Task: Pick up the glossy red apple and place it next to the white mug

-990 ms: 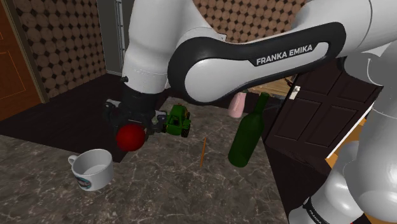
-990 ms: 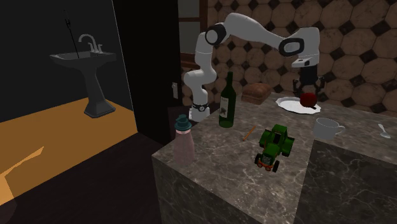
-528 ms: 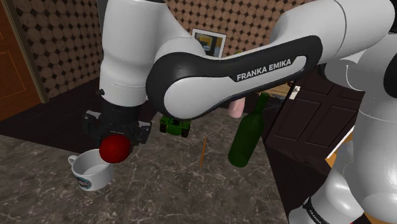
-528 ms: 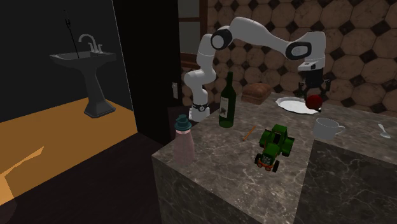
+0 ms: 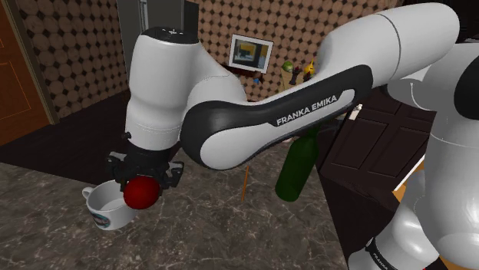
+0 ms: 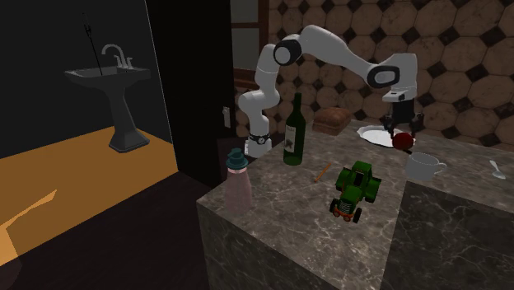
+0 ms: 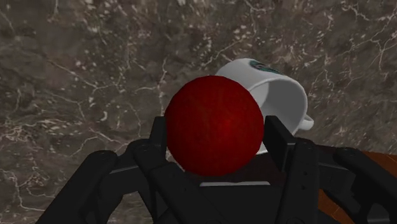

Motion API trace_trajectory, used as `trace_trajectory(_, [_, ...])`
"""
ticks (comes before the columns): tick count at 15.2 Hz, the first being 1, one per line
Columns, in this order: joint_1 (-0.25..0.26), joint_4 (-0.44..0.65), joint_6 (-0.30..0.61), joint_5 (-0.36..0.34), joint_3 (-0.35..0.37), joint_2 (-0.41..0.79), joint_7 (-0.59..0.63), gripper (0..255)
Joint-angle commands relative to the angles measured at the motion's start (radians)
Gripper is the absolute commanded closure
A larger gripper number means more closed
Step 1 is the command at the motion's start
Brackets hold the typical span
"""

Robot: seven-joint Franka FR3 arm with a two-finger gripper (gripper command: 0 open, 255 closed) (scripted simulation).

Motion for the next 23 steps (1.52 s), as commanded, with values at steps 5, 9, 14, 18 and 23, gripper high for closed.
trace_trajectory(5, [0.008,-0.036,0.066,-0.03,-0.014,0.034,0.023,255])
trace_trajectory(9, [0.014,-0.057,0.107,-0.051,-0.025,0.058,0.04,255])
trace_trajectory(14, [0.025,-0.079,0.158,-0.08,-0.041,0.091,0.062,255])
trace_trajectory(18, [0.034,-0.091,0.196,-0.103,-0.056,0.119,0.08,255])
trace_trajectory(23, [0.034,-0.091,0.196,-0.104,-0.056,0.119,0.08,255])
